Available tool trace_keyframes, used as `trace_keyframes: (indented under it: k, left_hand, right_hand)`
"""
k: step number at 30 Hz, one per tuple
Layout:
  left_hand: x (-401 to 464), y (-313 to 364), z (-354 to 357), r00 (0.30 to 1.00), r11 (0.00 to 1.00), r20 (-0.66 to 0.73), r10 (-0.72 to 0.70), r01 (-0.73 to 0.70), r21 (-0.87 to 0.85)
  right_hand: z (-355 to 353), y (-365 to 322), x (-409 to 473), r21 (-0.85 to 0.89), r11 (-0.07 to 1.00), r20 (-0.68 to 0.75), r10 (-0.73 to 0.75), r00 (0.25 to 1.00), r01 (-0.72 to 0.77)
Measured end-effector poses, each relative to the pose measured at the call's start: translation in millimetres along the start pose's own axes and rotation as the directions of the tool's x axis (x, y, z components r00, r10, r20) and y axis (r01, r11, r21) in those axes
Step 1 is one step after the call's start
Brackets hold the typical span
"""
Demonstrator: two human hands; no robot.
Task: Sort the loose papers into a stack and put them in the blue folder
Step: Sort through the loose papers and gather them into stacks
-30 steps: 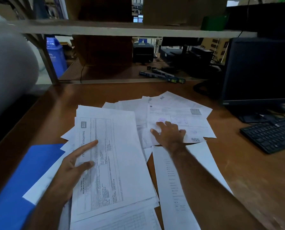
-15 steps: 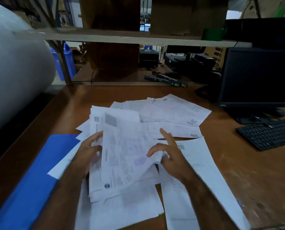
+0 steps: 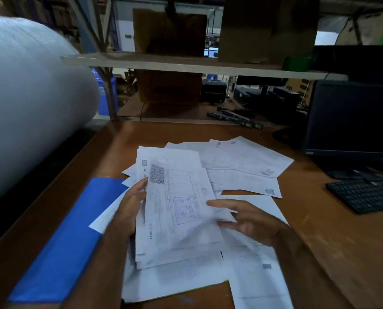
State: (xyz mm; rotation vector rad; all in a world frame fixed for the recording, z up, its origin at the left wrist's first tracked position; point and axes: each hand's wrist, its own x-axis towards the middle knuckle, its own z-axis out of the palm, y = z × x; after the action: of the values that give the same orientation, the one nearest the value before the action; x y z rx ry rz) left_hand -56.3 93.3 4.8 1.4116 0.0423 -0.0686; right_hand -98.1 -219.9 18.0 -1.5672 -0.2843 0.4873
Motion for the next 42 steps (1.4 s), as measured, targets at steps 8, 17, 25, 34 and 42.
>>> trace_keyframes:
  k: [8, 17, 25, 34, 42]
  left_hand:
    - [-3, 0, 2, 1.0, 0.999, -0.005, 0.018, -0.018, 0.031]
    - [-2, -1, -4, 0.989, 0.977, 0.049, 0.137, -0.144, 0.158]
    - [0, -6, -5, 0.979, 0.988, 0.163, 0.12, -0.134, 0.077]
    - [1, -6, -11, 0.98, 0.997, 0.19, 0.052, -0.061, 0.039]
    - [7, 6, -14, 0.976, 0.999, 0.216, -0.012, 0.005, 0.036]
  right_hand:
    - [3, -5, 44, -0.186, 0.975, -0.445, 0.029, 0.895, -0.124]
    - [-20, -18, 40, 0.328, 0.922, -0.41, -0.056, 0.91, 0.205]
    - [-12, 14, 78, -0.482, 0.876, -0.29, -0.162, 0.943, 0.002]
    - [1, 15, 91, -0.42, 0.907, -0.276, -0.169, 0.946, 0.039]
    - [15, 2, 93, -0.145, 0.967, -0.209, -0.239, 0.948, 0.212]
